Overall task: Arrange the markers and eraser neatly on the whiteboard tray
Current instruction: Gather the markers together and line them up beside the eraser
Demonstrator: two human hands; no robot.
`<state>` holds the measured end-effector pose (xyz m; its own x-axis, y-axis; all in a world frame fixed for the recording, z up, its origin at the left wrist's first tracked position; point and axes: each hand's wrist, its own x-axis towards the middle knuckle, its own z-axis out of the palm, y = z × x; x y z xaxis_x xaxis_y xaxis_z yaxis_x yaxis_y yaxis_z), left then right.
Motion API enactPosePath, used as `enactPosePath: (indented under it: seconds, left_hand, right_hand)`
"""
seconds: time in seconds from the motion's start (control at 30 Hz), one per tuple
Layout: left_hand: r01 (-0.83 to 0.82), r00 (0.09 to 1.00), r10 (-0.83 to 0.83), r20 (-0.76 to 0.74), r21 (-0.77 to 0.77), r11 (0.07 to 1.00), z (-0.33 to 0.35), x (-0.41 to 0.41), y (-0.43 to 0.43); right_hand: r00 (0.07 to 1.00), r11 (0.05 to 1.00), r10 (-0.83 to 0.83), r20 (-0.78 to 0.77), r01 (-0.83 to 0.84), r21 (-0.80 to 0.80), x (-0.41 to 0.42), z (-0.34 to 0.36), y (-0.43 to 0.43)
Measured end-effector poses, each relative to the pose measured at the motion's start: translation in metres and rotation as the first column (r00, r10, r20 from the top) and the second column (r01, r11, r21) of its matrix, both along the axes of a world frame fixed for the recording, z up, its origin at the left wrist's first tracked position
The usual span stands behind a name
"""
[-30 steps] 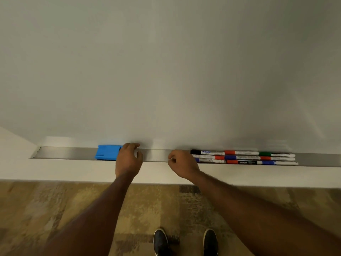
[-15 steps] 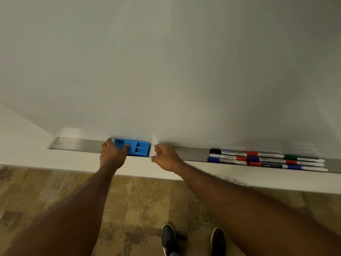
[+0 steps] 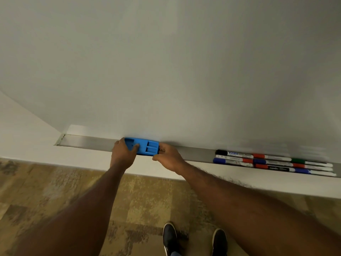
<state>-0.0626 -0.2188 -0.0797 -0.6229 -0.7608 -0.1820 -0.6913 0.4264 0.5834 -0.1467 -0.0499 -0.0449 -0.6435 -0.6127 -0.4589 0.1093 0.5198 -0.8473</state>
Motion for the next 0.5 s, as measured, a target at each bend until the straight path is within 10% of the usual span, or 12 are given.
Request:
enactPosePath:
  seconds: [0.5]
  left_hand:
    - [0.179,0.970,-0.158,-0.183,0.105,0.978,0.015,-0.040,0.128]
  right_hand:
    - [0.943,0.961,-0.203,-0.262,0.244,0.131,-0.007,-0.007,0.109]
